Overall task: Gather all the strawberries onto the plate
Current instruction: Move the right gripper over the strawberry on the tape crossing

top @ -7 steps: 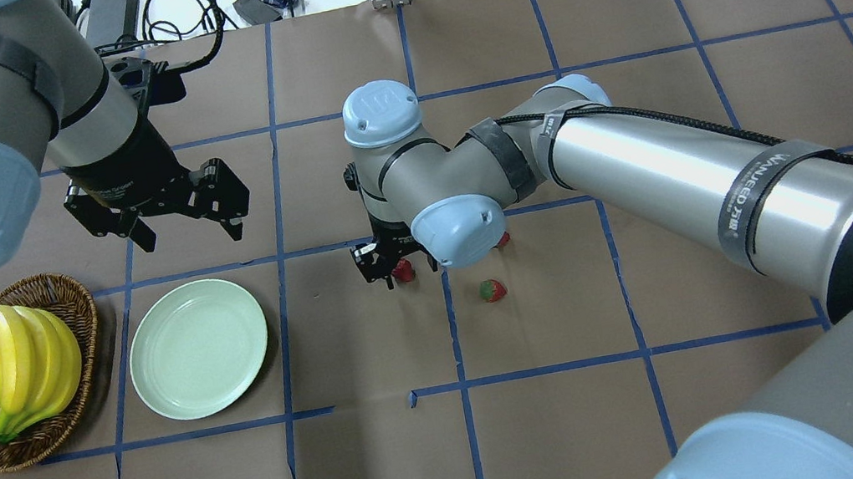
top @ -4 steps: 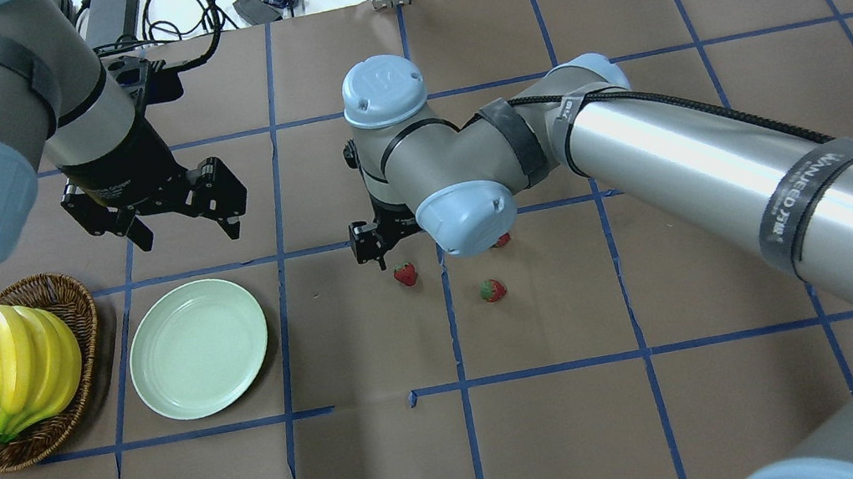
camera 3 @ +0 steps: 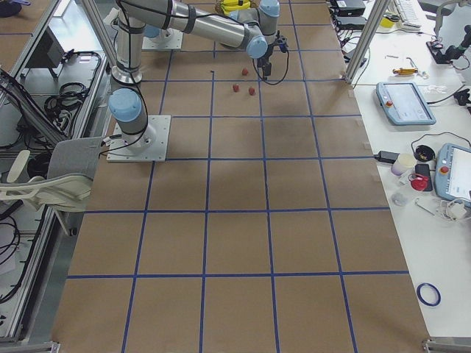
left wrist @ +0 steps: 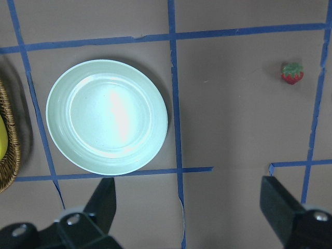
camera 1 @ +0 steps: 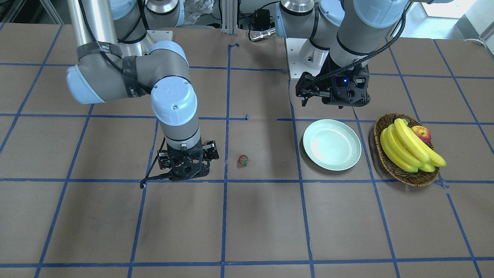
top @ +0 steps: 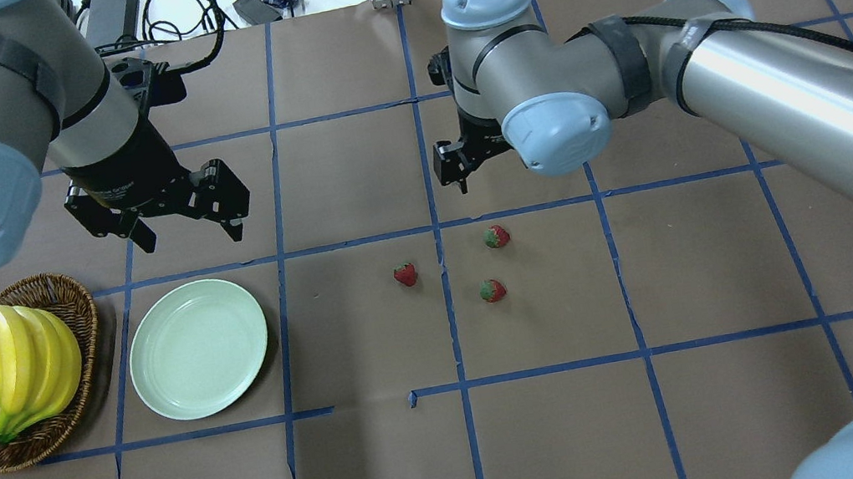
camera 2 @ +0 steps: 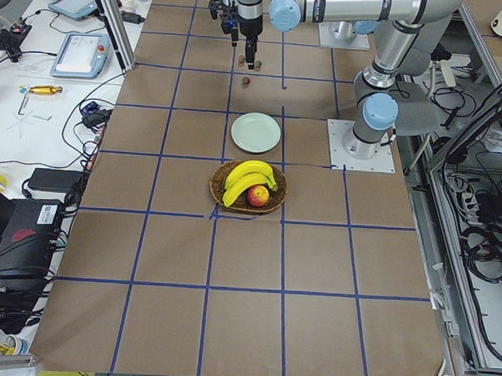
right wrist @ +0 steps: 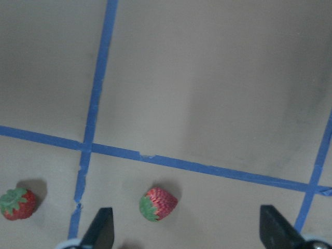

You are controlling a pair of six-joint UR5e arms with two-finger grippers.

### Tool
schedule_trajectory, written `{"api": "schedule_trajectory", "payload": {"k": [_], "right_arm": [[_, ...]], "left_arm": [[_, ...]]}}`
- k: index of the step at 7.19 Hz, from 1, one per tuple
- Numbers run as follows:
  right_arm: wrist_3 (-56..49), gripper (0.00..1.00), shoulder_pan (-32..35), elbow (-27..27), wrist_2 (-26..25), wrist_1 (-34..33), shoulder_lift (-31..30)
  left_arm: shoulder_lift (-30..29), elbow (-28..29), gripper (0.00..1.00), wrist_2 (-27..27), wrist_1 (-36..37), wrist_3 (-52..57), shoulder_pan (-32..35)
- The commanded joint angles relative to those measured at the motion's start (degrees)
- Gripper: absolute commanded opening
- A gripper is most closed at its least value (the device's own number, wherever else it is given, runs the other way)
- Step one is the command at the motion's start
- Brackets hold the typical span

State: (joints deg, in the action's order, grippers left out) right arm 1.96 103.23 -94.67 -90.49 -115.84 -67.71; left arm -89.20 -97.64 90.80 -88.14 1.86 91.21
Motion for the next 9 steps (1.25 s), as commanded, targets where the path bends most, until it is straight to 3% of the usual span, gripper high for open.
{"api": "schedule_trajectory", "payload": {"k": [1,4,7,9], "right_arm": [[-0.4,1.0,-1.9,-1.5,0.7,0.4,1.8],[-0.3,1.0,-1.6,-6.1,4.5,-1.3,2.8],[1.7,1.0,0.0,-6.1,5.4,-1.8,3.2],[1.3,1.0,0.0,-6.0,5.3,-6.5,6.5]], "left_arm": [[-0.1,0.0,1.0,0.1,0.1,0.0,0.2],[-0.2,-0.2,1.0,-0.1,0.1,0.0,0.3],[-0.3,-0.3,1.0,-0.2,0.0,0.0,0.4],[-0.4,-0.4,1.0,-0.2,0.0,0.0,0.4]]}}
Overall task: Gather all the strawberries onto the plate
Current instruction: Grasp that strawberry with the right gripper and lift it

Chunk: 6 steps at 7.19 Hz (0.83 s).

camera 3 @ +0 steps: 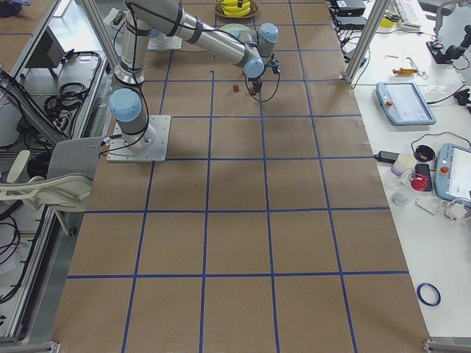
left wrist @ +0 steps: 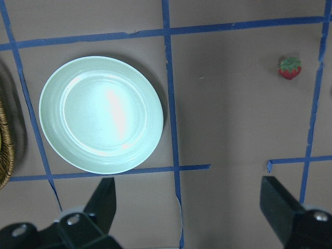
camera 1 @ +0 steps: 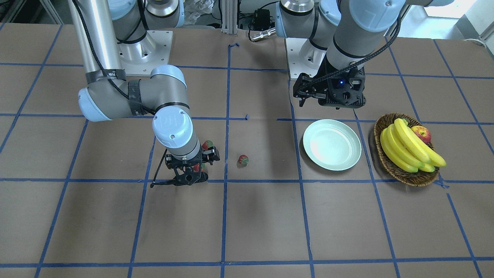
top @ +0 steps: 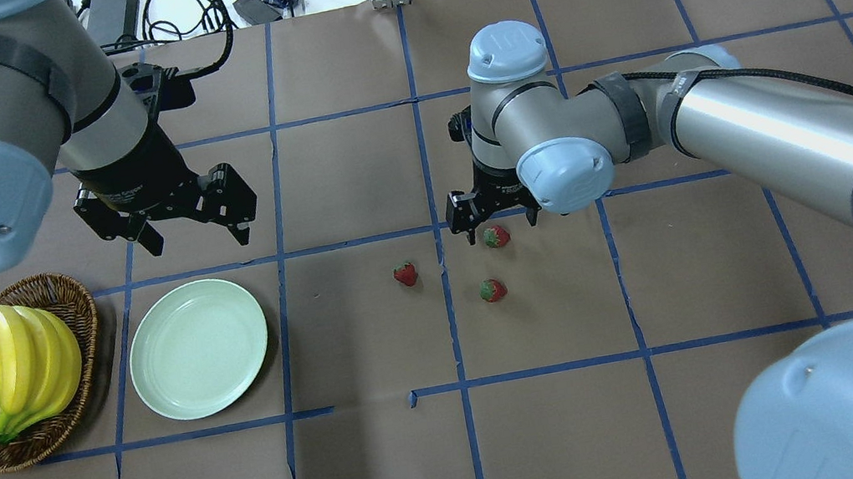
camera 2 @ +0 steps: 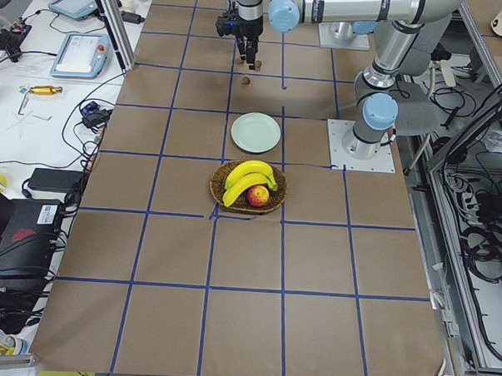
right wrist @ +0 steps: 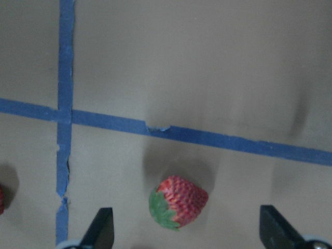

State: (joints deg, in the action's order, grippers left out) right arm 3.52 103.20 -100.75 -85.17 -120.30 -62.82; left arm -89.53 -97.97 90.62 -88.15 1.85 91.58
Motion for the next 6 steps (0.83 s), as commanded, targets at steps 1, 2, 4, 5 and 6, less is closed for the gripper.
{"api": "schedule_trajectory", "payload": {"k": [1,2,4,5,6], "right_arm": [[-0.4,1.0,0.1,0.1,-0.5,-2.0,1.7],[-0.5,0.89,0.1,0.0,-0.5,-2.0,1.7],[-0.5,0.74,0.1,-0.1,-0.4,-1.5,1.5],[-0.2,0.66,0.2,-0.1,-0.3,-1.2,1.3],[0.3,0.45,0.2,-0.1,-0.2,-1.2,1.2]], "left_arm": [[0.0,0.0,1.0,0.0,0.0,0.0,0.0],[0.0,-0.1,1.0,0.0,0.0,0.0,0.0],[0.0,-0.1,1.0,0.0,0.0,0.0,0.0],[0.0,-0.1,1.0,0.0,0.0,-0.1,0.0],[0.0,-0.1,1.0,0.0,0.0,-0.1,0.0]]}}
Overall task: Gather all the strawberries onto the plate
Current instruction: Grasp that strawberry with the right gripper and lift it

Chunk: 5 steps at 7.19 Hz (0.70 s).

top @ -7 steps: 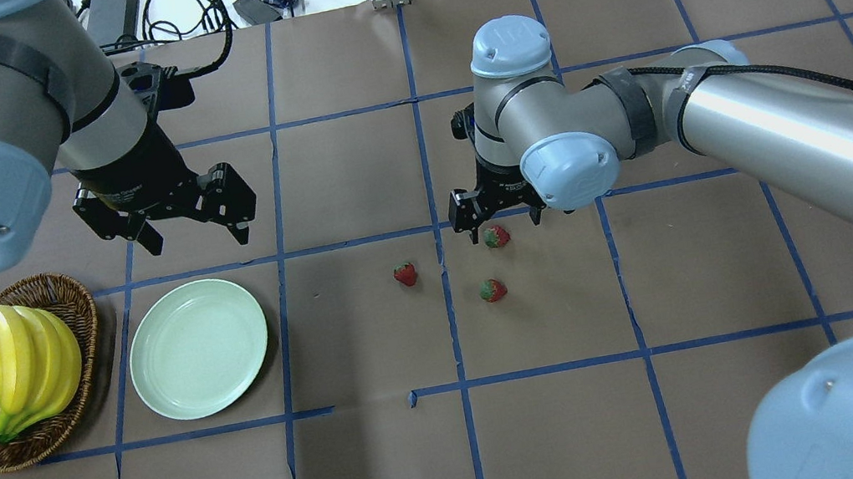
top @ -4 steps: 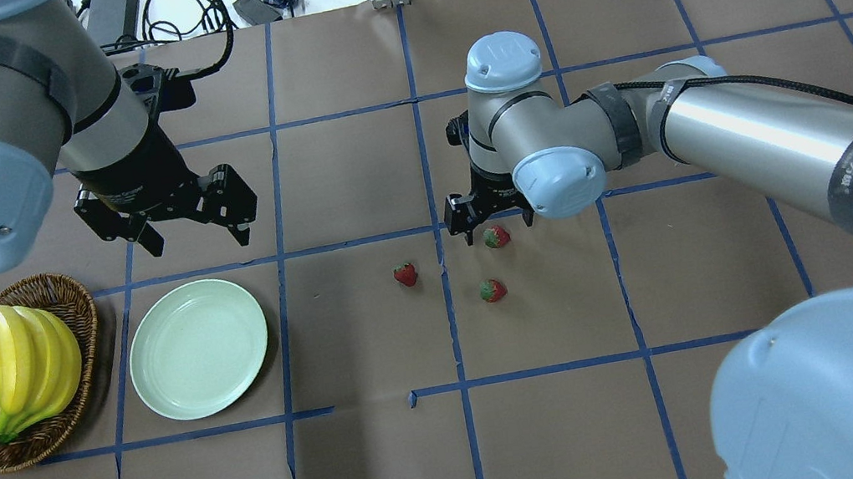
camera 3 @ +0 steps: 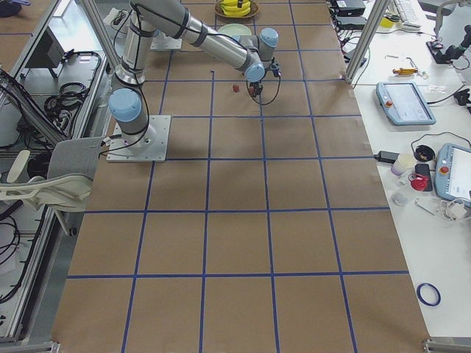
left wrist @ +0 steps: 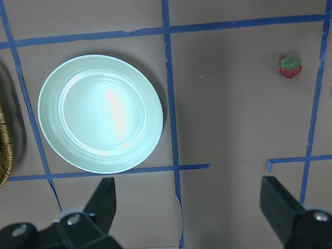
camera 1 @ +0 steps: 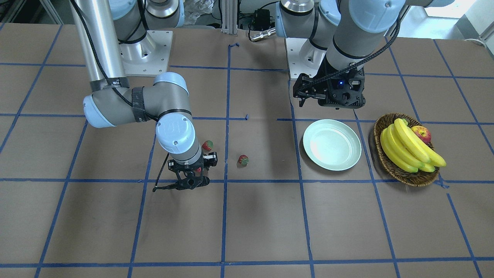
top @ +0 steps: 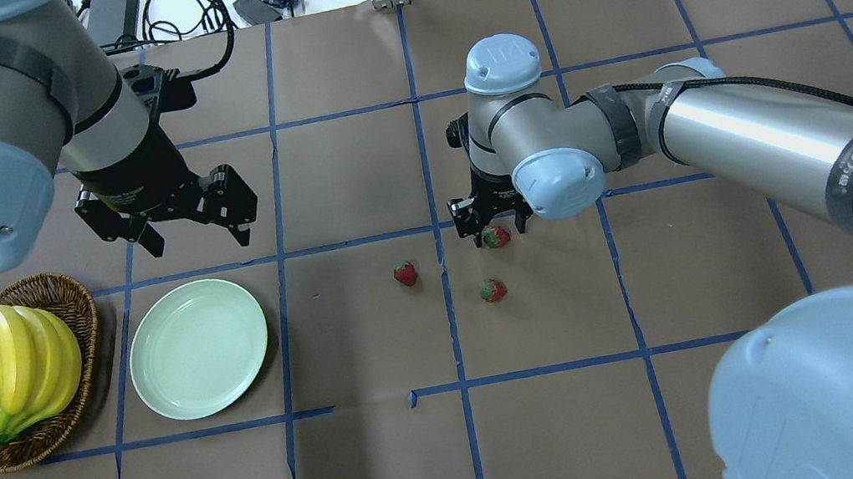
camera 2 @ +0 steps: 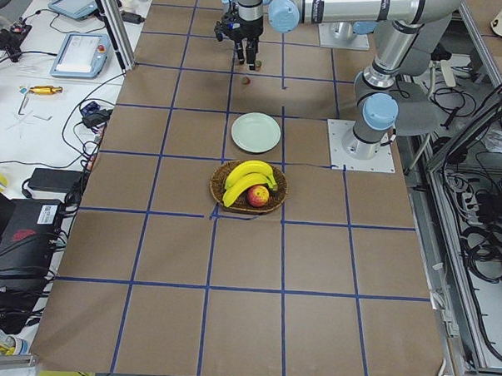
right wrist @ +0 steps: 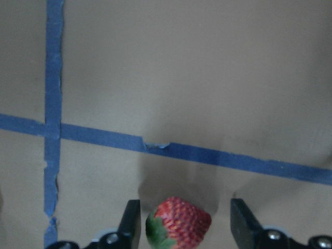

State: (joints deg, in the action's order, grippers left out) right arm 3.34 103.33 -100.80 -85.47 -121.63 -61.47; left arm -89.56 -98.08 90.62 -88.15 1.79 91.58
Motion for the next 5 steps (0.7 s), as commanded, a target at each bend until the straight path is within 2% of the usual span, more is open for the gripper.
{"api": "schedule_trajectory", "payload": {"k": [1,2,4,5], "right_arm": [[0.2,0.17,0.0,0.0,0.0,0.2,-0.2],[0.3,0.0,0.0,0.0,-0.5,0.2,-0.5],[0.0,0.0,0.0,0.8,-0.7,0.2,-0.8],[-1.5,0.0,0.0,1.9,-4.1,0.2,-3.2]], "left_arm": [[-0.1,0.0,1.0,0.0,0.0,0.0,0.1],[-0.1,0.0,1.0,0.0,0.0,0.0,0.1],[-0.1,0.0,1.0,0.0,0.0,0.0,0.1],[-0.1,0.0,1.0,0.0,0.0,0.1,0.1]]}}
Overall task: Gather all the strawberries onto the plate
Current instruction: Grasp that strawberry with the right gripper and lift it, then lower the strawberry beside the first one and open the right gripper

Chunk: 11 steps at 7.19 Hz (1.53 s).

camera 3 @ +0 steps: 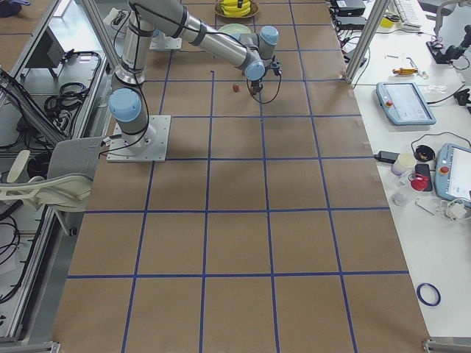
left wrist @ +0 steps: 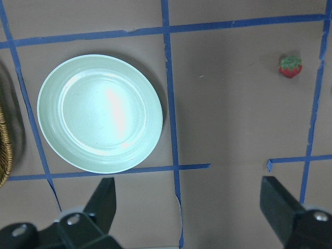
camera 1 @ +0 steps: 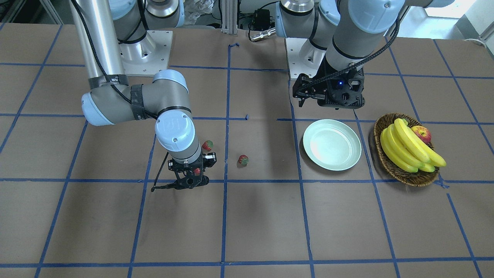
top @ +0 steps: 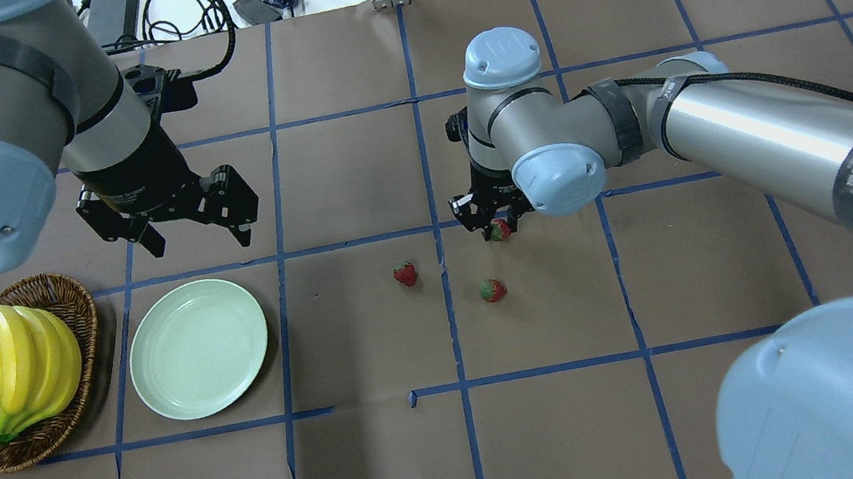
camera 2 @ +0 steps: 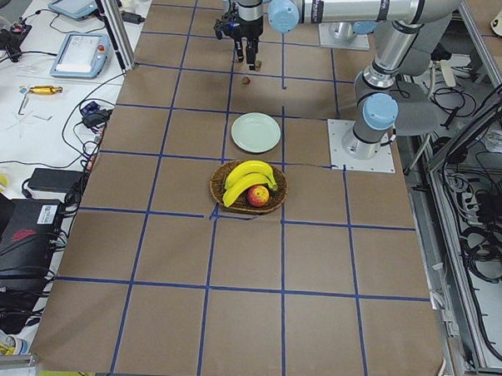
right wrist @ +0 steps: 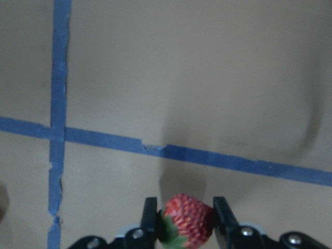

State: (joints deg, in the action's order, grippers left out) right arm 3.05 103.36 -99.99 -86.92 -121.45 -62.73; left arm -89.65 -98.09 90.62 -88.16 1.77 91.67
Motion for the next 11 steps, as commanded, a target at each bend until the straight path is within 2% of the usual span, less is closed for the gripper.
{"api": "schedule_trajectory", "payload": {"k": [1,2,3,6,8,11], "right_arm": [[-1.3,0.0,0.0,4.1,-3.0,2.2,-3.8],[-0.4,0.0,0.8,6.9,-2.3,6.7,-4.0],[1.1,0.0,3.8,7.9,-2.3,7.4,-3.9],[8.4,0.0,11.6,8.0,-2.2,7.1,-3.4],[12.6,0.0,15.8,8.0,0.2,6.4,-2.0],[13.0,0.0,17.8,7.9,3.1,3.2,1.5]], "left_arm": [[0.0,0.0,1.0,0.0,0.0,0.1,0.0],[0.2,0.1,1.0,0.1,0.0,0.1,0.0],[0.6,0.5,1.0,0.8,0.0,0.2,-1.0],[0.6,0.7,1.0,0.9,-0.3,1.0,-1.7],[0.6,0.8,1.0,0.9,-0.3,1.0,-1.7],[0.6,0.5,1.0,0.9,-0.3,1.0,-1.6]]}}
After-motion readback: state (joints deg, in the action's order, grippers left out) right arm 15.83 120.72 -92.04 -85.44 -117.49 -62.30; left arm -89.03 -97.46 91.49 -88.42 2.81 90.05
